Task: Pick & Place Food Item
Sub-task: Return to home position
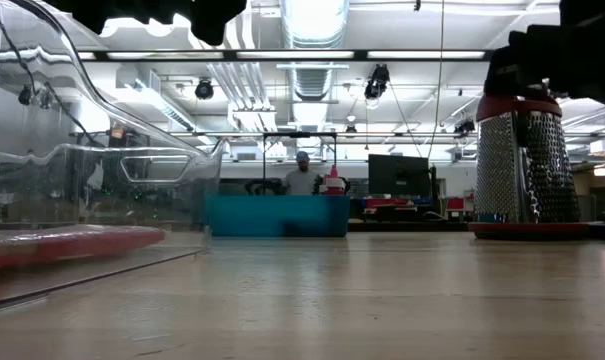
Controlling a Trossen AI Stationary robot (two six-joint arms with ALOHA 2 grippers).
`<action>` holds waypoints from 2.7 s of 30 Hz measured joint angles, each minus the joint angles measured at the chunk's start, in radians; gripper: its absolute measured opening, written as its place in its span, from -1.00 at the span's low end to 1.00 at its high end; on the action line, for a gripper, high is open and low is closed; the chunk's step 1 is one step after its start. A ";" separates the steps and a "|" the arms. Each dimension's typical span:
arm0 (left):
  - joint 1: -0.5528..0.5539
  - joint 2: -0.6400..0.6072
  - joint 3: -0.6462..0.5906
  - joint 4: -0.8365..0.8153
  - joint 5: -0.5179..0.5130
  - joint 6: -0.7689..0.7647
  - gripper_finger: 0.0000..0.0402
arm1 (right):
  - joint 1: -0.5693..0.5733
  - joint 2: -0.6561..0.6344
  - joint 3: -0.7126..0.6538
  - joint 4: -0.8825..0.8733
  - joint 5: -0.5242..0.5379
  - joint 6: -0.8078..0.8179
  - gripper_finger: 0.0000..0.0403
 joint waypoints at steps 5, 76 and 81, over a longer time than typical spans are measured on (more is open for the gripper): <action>0.000 0.000 0.000 0.000 0.000 0.000 0.69 | 0.000 -0.098 0.000 -0.102 0.000 -0.018 -0.65; -0.018 -0.816 -0.565 0.022 -0.077 -0.062 0.69 | -0.002 -0.388 0.000 -0.382 0.261 0.047 -0.62; -0.017 -1.025 -0.585 -0.182 -0.035 -0.058 0.69 | -0.002 -0.388 0.000 -0.382 0.261 0.047 -0.58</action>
